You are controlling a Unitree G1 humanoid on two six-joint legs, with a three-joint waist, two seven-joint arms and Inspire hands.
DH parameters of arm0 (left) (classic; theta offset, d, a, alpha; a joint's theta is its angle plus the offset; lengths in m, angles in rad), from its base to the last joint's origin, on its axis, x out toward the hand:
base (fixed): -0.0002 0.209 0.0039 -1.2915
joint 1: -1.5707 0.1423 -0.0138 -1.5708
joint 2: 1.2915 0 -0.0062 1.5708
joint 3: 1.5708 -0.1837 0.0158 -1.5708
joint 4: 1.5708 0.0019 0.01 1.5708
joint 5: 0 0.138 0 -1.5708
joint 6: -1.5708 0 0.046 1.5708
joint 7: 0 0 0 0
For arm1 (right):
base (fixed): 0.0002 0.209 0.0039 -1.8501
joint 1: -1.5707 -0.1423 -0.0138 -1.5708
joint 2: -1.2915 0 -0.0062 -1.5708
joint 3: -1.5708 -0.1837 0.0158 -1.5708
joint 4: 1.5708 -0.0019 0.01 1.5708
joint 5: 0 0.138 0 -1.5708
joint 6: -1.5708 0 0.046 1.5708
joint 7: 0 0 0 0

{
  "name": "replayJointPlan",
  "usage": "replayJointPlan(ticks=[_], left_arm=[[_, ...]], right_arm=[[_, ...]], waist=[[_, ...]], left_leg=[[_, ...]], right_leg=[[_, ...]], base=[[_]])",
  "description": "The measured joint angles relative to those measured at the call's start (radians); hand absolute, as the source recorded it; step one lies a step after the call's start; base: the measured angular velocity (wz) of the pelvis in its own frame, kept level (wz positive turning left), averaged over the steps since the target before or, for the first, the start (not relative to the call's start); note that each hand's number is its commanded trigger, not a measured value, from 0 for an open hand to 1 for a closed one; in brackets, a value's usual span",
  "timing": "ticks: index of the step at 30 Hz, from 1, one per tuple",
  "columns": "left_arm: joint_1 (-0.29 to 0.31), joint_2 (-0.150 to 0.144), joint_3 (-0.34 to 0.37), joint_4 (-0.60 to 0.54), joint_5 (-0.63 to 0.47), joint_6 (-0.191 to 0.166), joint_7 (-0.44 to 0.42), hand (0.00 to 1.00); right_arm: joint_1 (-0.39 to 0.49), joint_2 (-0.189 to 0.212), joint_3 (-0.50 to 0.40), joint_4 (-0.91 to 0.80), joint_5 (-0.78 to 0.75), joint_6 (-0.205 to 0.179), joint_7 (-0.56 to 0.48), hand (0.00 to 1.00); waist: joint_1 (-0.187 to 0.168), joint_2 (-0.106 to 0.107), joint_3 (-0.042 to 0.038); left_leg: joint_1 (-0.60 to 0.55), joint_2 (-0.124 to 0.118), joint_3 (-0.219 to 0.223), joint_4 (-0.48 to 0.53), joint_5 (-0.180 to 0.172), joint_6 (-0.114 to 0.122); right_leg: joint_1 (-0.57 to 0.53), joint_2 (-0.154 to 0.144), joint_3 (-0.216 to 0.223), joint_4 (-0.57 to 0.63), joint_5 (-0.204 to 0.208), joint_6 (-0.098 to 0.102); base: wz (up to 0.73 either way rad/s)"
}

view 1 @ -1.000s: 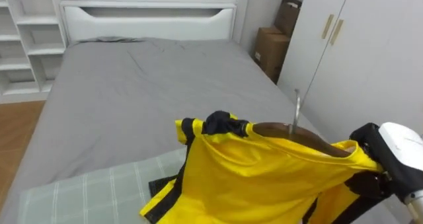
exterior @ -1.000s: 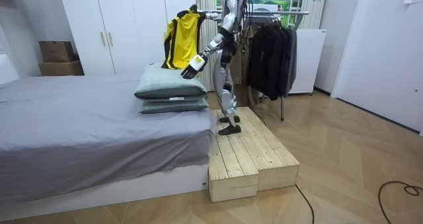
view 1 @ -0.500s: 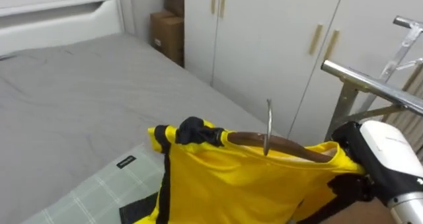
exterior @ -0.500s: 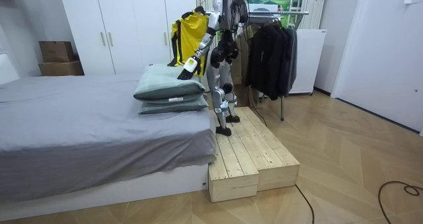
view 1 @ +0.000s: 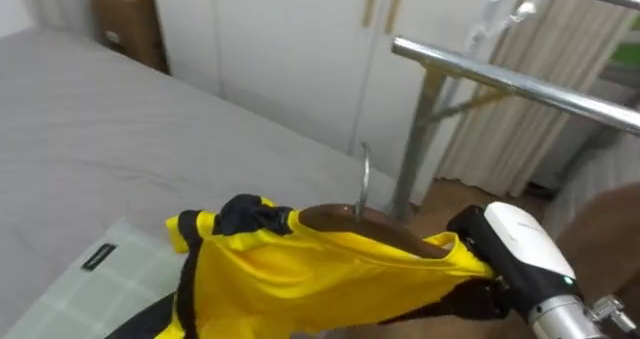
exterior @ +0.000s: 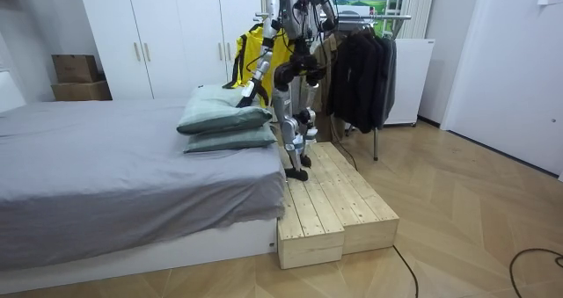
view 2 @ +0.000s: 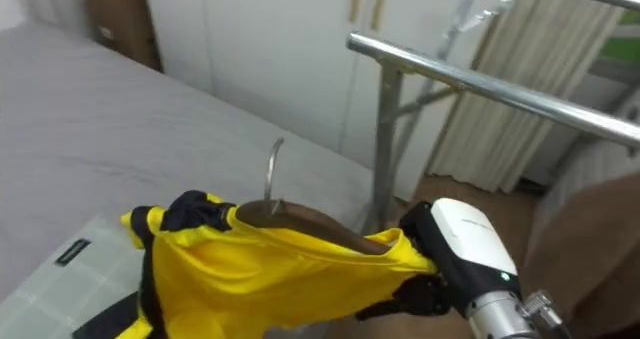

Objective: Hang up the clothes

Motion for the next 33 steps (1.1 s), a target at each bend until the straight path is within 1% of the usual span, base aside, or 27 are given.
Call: replayJointPlan(ticks=[1, 2, 3, 4, 5, 6, 7, 8, 9, 11, 12, 14, 15, 17, 18, 19, 21, 23, 25, 26, 27, 28, 29, 30, 31, 32, 33], left_arm=[[0.000, 0.001, 0.000, 0.004, 0.000, 0.007, -0.004, 0.00], [0.005, 0.004, 0.001, 0.009, 0.001, 0.016, -0.007, 0.00], [0.013, 0.009, 0.004, 0.009, 0.002, 0.028, -0.007, 0.00], [0.014, 0.007, 0.007, 0.009, 0.005, 0.039, -0.007, 0.00], [0.017, 0.008, 0.032, 0.009, 0.026, 0.056, -0.007, 0.00], [0.024, 0.013, 0.063, 0.009, 0.046, 0.076, -0.007, 0.00], [0.028, 0.018, 0.073, 0.009, 0.053, 0.087, -0.007, 0.00], [0.034, 0.025, 0.081, 0.009, 0.059, 0.109, -0.007, 0.00], [0.034, 0.031, 0.081, 0.009, 0.059, 0.132, -0.009, 0.00], [0.033, 0.034, 0.081, 0.008, 0.059, 0.162, -0.009, 0.00], [0.033, 0.035, 0.081, 0.008, 0.059, 0.168, -0.009, 0.00], [0.026, 0.039, 0.081, 0.004, 0.094, 0.202, -0.012, 0.00], [0.026, 0.038, 0.081, -0.007, 0.099, 0.218, -0.013, 0.00], [0.026, 0.035, 0.084, -0.027, 0.105, 0.246, -0.015, 0.00], [0.026, 0.036, 0.098, -0.049, 0.123, 0.261, -0.019, 0.00], [0.026, 0.037, 0.110, -0.063, 0.127, 0.267, -0.019, 0.00], [0.026, 0.034, 0.120, -0.127, 0.134, 0.284, 0.004, 0.00], [0.026, 0.024, 0.120, -0.150, 0.134, 0.287, 0.028, 0.00], [0.026, 0.025, 0.120, -0.155, 0.134, 0.287, 0.046, 0.00], [0.026, 0.025, 0.120, -0.155, 0.134, 0.287, 0.058, 0.00], [0.026, 0.017, 0.120, -0.154, 0.134, 0.287, 0.065, 0.00], [0.025, 0.011, 0.119, -0.155, 0.134, 0.286, 0.067, 0.00], [0.026, 0.000, 0.119, -0.155, 0.134, 0.286, 0.069, 0.00], [0.022, -0.002, 0.119, -0.155, 0.134, 0.286, 0.069, 0.00], [0.021, -0.002, 0.119, -0.157, 0.134, 0.286, 0.069, 0.00], [0.021, -0.005, 0.119, -0.159, 0.133, 0.286, 0.071, 0.00], [0.021, -0.012, 0.119, -0.158, 0.131, 0.286, 0.078, 0.00]], right_arm=[[0.000, 0.000, -0.001, 0.002, -0.001, 0.000, 0.000, 1.00], [-0.001, 0.002, 0.002, 0.005, 0.003, -0.002, 0.000, 1.00], [-0.007, 0.006, 0.010, 0.009, 0.014, -0.002, 0.001, 1.00], [-0.007, 0.007, 0.012, 0.010, 0.019, -0.001, 0.002, 1.00], [-0.011, 0.009, 0.017, 0.010, 0.026, -0.001, 0.012, 1.00], [-0.026, 0.018, 0.026, 0.010, 0.027, -0.002, 0.024, 1.00], [-0.033, 0.022, 0.029, 0.010, 0.030, -0.002, 0.031, 1.00], [-0.038, 0.027, 0.032, 0.010, 0.035, -0.002, 0.038, 1.00], [-0.037, 0.034, 0.032, 0.010, 0.036, -0.001, 0.042, 1.00], [-0.037, 0.050, 0.038, 0.010, 0.045, -0.001, 0.046, 1.00], [-0.037, 0.054, 0.039, 0.010, 0.049, -0.001, 0.048, 1.00], [-0.036, 0.073, 0.039, 0.011, 0.046, -0.001, 0.050, 1.00], [-0.037, 0.078, 0.039, 0.011, 0.042, -0.001, 0.050, 1.00], [-0.037, 0.083, 0.039, 0.012, 0.037, 0.000, 0.050, 1.00], [-0.036, 0.082, 0.038, 0.013, 0.035, 0.000, 0.050, 1.00], [-0.037, 0.081, 0.037, 0.014, 0.035, 0.000, 0.050, 1.00], [-0.041, 0.080, 0.033, 0.038, 0.045, -0.001, 0.049, 1.00], [-0.040, 0.079, 0.034, 0.053, 0.047, 0.001, 0.050, 1.00], [-0.040, 0.077, 0.035, 0.052, 0.047, 0.001, 0.049, 1.00], [-0.040, 0.078, 0.035, 0.052, 0.049, 0.002, 0.050, 1.00], [-0.043, 0.078, 0.035, 0.051, 0.052, 0.007, 0.051, 1.00], [-0.046, 0.078, 0.035, 0.051, 0.053, 0.011, 0.051, 1.00], [-0.061, 0.078, 0.037, 0.052, 0.053, 0.017, 0.051, 1.00], [-0.070, 0.078, 0.036, 0.052, 0.053, 0.020, 0.049, 1.00], [-0.071, 0.078, 0.035, 0.052, 0.053, 0.021, 0.048, 1.00], [-0.073, 0.078, 0.035, 0.052, 0.052, 0.021, 0.047, 1.00], [-0.073, 0.078, 0.034, 0.052, 0.049, 0.021, 0.046, 1.00]], waist=[[0.000, -0.001, -0.0014], [0.008, -0.009, -0.0033], [0.005, -0.021, 0.0016], [0.001, -0.024, 0.0039], [0.008, -0.015, -0.0020], [0.010, -0.014, -0.0026], [0.008, -0.014, -0.0025], [0.000, -0.013, -0.0036], [-0.010, -0.014, -0.0039], [-0.029, -0.012, -0.0044], [-0.032, -0.011, -0.0050], [-0.065, -0.007, -0.0041], [-0.076, -0.006, -0.0036], [-0.077, -0.004, -0.0027], [-0.079, -0.003, -0.0025], [-0.081, -0.004, -0.0028], [-0.087, -0.006, -0.0031], [-0.087, -0.006, -0.0027], [-0.089, -0.006, -0.0029], [-0.088, -0.008, -0.0033], [-0.085, -0.009, -0.0038], [-0.082, -0.010, -0.0045], [-0.072, -0.009, -0.0048], [-0.078, -0.009, -0.0056], [-0.078, -0.011, -0.0070], [-0.080, -0.010, -0.0085], [-0.071, 0.002, -0.0137]], left_leg=[[0.007, 0.000, 0.020, 0.001, -0.007, -0.002], [0.018, -0.001, 0.058, 0.014, -0.018, -0.014], [0.015, 0.003, 0.063, 0.056, -0.027, -0.037], [0.011, 0.012, 0.063, 0.065, -0.027, -0.040], [0.011, 0.017, 0.051, 0.067, -0.023, -0.047], [0.009, 0.032, 0.016, 0.065, -0.017, -0.055], [0.009, 0.037, -0.003, 0.061, -0.015, -0.059], [0.013, 0.050, -0.021, 0.050, -0.010, -0.067], [0.016, 0.061, -0.020, 0.049, -0.006, -0.074], [0.017, 0.070, -0.015, 0.053, -0.004, -0.077], [0.018, 0.073, -0.015, 0.054, -0.004, -0.077], [0.018, 0.077, -0.027, 0.054, -0.002, -0.081], [0.022, 0.078, -0.020, 0.056, -0.002, -0.081], [0.022, 0.087, 0.000, 0.078, -0.003, -0.084], [0.009, 0.103, 0.004, 0.114, -0.012, -0.098], [0.000, 0.108, 0.004, 0.129, -0.016, -0.104], [-0.032, 0.128, -0.020, 0.186, -0.034, -0.115], [-0.043, 0.135, -0.024, 0.219, -0.035, -0.113], [-0.051, 0.132, -0.060, 0.219, -0.040, -0.103], [-0.061, 0.117, -0.117, 0.209, -0.042, -0.088], [-0.070, 0.071, -0.196, 0.177, -0.037, -0.063], [-0.074, 0.042, -0.231, 0.157, -0.033, -0.044], [-0.078, -0.013, -0.281, 0.112, -0.021, -0.018], [-0.086, -0.049, -0.321, 0.076, 0.004, 0.016], [-0.088, -0.058, -0.322, 0.063, 0.019, 0.013], [-0.091, -0.052, -0.296, 0.042, 0.032, 0.008], [-0.095, -0.009, -0.223, 0.026, 0.045, 0.008]], right_leg=[[0.002, -0.038, -0.023, 0.041, -0.033, 0.014], [0.009, -0.110, -0.036, 0.084, -0.070, 0.053], [0.008, -0.119, -0.019, 0.062, -0.084, 0.051], [0.007, -0.105, -0.004, 0.057, -0.078, 0.049], [0.010, -0.071, 0.031, 0.026, -0.068, 0.034], [0.021, -0.037, 0.050, -0.013, -0.045, 0.019], [0.026, -0.022, 0.059, -0.032, -0.035, 0.013], [0.041, 0.007, 0.070, -0.071, -0.010, 0.004], [0.051, 0.030, 0.079, -0.099, 0.006, 0.000], [0.061, 0.046, 0.084, -0.124, 0.020, -0.005], [0.062, 0.050, 0.086, -0.129, 0.023, -0.007], [0.068, 0.053, 0.085, -0.132, 0.027, -0.011], [0.069, 0.055, 0.087, -0.131, 0.027, -0.011], [0.063, 0.060, 0.094, -0.131, 0.032, -0.019], [0.057, 0.064, 0.096, -0.128, 0.032, -0.022], [0.050, 0.065, 0.096, -0.121, 0.029, -0.026], [0.022, 0.069, 0.098, -0.075, 0.003, -0.029], [0.010, 0.071, 0.108, -0.049, -0.008, -0.031], [-0.003, 0.098, 0.163, -0.036, -0.007, -0.047], [-0.001, 0.121, 0.224, -0.046, 0.011, -0.059], [0.003, 0.141, 0.290, -0.064, 0.030, -0.059], [0.003, 0.145, 0.313, -0.079, 0.041, -0.057], [0.004, 0.157, 0.369, -0.114, 0.064, -0.049], [0.007, 0.180, 0.440, -0.151, 0.096, -0.044], [0.008, 0.191, 0.471, -0.170, 0.113, -0.036], [0.016, 0.211, 0.528, -0.207, 0.141, -0.010], [0.015, 0.219, 0.517, -0.216, 0.147, 0.008]], base=[[-0.59], [-0.64], [-0.59], [-0.60], [-0.77], [-0.87], [-0.80], [-0.49], [-0.36], [-0.15], [-0.14], [0.04], [0.09], [-0.20], [-0.20], [0.00], [0.11], [-0.08], [-0.25], [-0.34], [-0.35], [-0.55], [-0.47], [-0.47], [-0.26], [-0.35], [-0.39]])
